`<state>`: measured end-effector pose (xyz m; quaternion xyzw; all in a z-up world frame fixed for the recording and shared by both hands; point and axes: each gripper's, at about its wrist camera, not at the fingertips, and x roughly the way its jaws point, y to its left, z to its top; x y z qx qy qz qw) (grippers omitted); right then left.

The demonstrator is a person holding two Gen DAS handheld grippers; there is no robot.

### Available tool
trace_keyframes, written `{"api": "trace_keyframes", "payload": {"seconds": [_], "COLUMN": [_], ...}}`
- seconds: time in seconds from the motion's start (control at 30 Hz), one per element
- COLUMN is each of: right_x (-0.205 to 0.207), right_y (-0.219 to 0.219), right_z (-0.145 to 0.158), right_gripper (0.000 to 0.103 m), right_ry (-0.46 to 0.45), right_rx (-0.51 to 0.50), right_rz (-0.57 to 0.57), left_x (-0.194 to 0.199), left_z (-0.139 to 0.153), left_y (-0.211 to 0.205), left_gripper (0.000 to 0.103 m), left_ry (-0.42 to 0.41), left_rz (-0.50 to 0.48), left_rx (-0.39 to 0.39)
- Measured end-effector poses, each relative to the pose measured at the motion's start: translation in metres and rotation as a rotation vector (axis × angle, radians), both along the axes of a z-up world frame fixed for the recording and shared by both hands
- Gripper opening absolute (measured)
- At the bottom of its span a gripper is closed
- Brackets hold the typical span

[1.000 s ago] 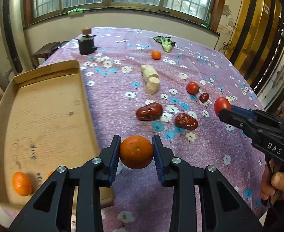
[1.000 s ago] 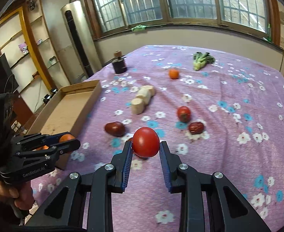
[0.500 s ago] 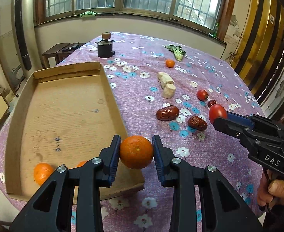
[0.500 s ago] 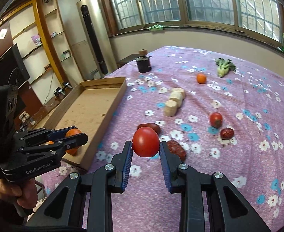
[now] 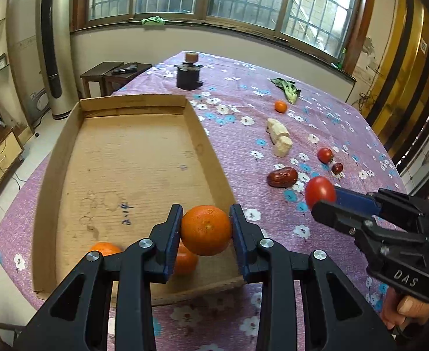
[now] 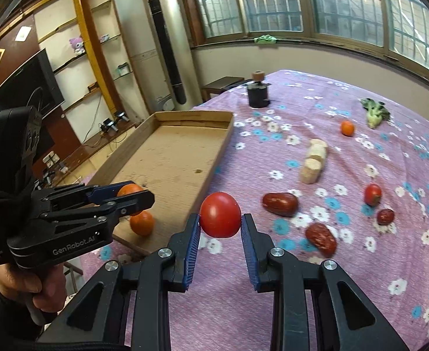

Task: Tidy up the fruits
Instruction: 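Carry the tangerine and tomato over the cardboard tray and lower them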

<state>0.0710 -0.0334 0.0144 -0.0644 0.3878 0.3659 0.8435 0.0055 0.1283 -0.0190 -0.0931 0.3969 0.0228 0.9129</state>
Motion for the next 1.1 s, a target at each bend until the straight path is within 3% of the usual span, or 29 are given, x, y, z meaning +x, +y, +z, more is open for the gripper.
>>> {"api": "trace_keyframes", "payload": {"seconds": [0.43, 0.77, 1.1], "right_x": [0.000, 0.012, 0.020], "right_y": [0.057, 0.105, 0.136], "right_z": [-0.008, -0.032, -0.058], "right_gripper": [0.029, 0.029, 0.029], "right_ry": [0.022, 0.065, 0.101], "right_rx": [-0.009, -0.056, -0.130], "right_rz": [0.101, 0.174, 0.233], "left_x": [-0.001, 0.015, 0.028], "left_z": [-0.004, -0.019, -0.037], "left_y": [0.043, 0.086, 0.092], "left_gripper": [0.030, 0.030, 0.031], "left_ry": [0.012, 0.070, 0.138], "left_rz": [0.088, 0.167, 0.168], "left_rx": [-0.006, 0.008, 0.030]}}
